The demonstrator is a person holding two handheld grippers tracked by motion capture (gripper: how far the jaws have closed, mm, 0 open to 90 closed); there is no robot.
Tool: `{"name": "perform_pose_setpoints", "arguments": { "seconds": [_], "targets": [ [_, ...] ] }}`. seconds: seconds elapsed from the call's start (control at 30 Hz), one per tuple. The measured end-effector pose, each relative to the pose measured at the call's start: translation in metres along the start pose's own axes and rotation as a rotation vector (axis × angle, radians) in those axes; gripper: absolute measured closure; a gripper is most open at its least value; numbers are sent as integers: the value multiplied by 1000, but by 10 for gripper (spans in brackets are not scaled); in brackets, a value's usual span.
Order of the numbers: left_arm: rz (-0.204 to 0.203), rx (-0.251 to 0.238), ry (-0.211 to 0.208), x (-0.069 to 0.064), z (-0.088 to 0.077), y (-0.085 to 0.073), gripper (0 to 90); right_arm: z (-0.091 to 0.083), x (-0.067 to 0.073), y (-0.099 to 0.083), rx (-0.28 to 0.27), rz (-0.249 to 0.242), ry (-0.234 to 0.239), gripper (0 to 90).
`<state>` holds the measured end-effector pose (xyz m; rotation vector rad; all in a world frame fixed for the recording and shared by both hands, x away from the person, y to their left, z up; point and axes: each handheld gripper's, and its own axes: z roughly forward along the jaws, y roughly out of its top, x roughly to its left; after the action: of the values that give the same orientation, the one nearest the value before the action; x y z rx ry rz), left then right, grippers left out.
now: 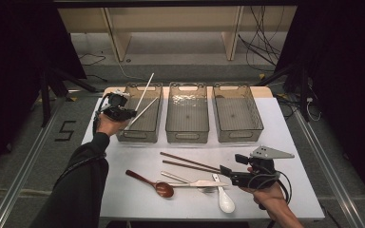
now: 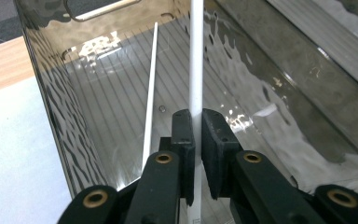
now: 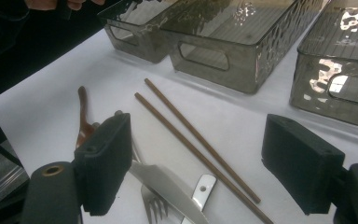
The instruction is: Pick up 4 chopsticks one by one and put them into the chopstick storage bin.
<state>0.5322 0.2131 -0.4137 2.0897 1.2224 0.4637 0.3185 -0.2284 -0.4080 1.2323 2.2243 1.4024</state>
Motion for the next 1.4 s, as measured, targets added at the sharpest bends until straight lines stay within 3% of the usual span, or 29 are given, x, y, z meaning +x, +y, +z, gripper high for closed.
{"name": "perform_pose_setpoints", "arguments": {
  "seconds": [0.13,0.23,0.33,0.5,0.77,1.0,1.4],
  "targets": [
    [-2,-2,1,0,0,-2,784,0,0,0,-1,1,1,254],
    [4,-16,-3,-4,-6,0,688,0,0,0,1,2,0,254],
    [68,-16,-21,-14,-15,3,612,0,0,0,1,1,-1,254],
    [102,-62,-93,-32,-35,4,465,0,0,0,1,3,-3,254],
    [184,-107,-193,-64,-56,-6,306,0,0,0,3,-1,-6,254],
    [297,-77,-258,-97,-57,-12,238,1,0,0,3,-3,-8,254],
    [461,30,-340,-138,-36,-19,211,0,0,0,1,-1,-7,254]
  ]
}}
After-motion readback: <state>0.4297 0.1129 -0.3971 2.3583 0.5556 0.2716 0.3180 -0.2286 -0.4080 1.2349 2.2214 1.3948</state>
